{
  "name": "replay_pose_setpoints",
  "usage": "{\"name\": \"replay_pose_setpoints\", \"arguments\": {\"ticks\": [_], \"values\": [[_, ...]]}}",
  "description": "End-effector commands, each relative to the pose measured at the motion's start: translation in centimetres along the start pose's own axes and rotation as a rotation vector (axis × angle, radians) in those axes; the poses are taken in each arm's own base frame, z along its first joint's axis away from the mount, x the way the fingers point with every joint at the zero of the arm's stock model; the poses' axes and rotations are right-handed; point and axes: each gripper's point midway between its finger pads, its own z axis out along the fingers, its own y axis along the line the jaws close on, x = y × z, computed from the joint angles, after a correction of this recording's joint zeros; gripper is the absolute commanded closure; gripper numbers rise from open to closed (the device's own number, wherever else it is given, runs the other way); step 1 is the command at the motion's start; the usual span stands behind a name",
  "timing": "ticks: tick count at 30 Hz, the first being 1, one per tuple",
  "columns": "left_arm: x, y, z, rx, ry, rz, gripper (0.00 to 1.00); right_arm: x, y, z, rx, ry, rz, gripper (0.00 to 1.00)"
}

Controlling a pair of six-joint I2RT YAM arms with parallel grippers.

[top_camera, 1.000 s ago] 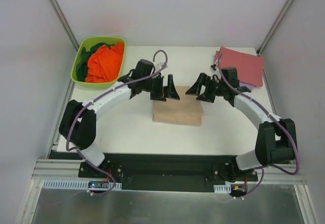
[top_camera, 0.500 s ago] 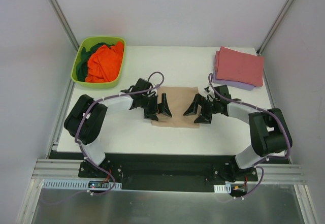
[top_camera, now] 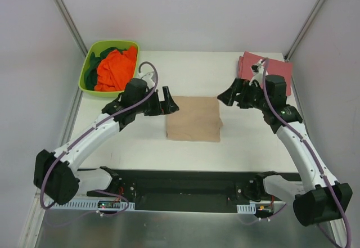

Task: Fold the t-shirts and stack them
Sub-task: Fold the long partially folded tshirt into a neat square, then put the neatly folded tshirt into the corner of the board with the right arm

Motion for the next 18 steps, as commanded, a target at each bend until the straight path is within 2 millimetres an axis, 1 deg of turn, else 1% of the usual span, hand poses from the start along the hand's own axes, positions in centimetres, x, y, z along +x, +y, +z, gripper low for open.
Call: {"name": "replay_pose_setpoints", "arguments": {"ticks": [1, 4, 6, 8, 10, 14, 15, 18], "values": [[-1.7, 4.9, -3.0, -0.256, -0.144, -0.002, 0.01, 1.1, -5.3, 0.3, 0.255, 0.052, 0.057, 0.04], [-0.9, 8.3, -4.1, -0.373, -0.174, -0.037, 0.01, 1.8, -6.0, 1.6, 0.291, 0.128, 0.100, 0.04], [-0.1, 10.4, -4.7, -0.415, -0.166, -0.091, 0.01, 2.1, -7.1, 2.8, 0.368, 0.154, 0.080, 0.04], [0.6, 11.8, -5.2, -0.438, -0.153, -0.130, 0.01, 3.0, -8.2, 4.0, 0.424, 0.217, 0.067, 0.04], [1.1, 12.9, -5.6, -0.464, -0.149, -0.153, 0.01, 4.0, -8.7, 5.5, 0.443, 0.276, 0.078, 0.04], [1.7, 14.0, -6.0, -0.491, -0.142, -0.158, 0.01, 5.8, -9.2, 8.6, 0.440, 0.364, 0.055, 0.04], [1.7, 13.9, -6.0, -0.489, -0.142, -0.153, 0.01, 6.6, -9.7, 9.4, 0.460, 0.397, 0.059, 0.04], [1.6, 13.9, -5.8, -0.488, -0.131, -0.146, 0.01, 8.0, -11.1, 10.6, 0.520, 0.440, 0.096, 0.04]]}}
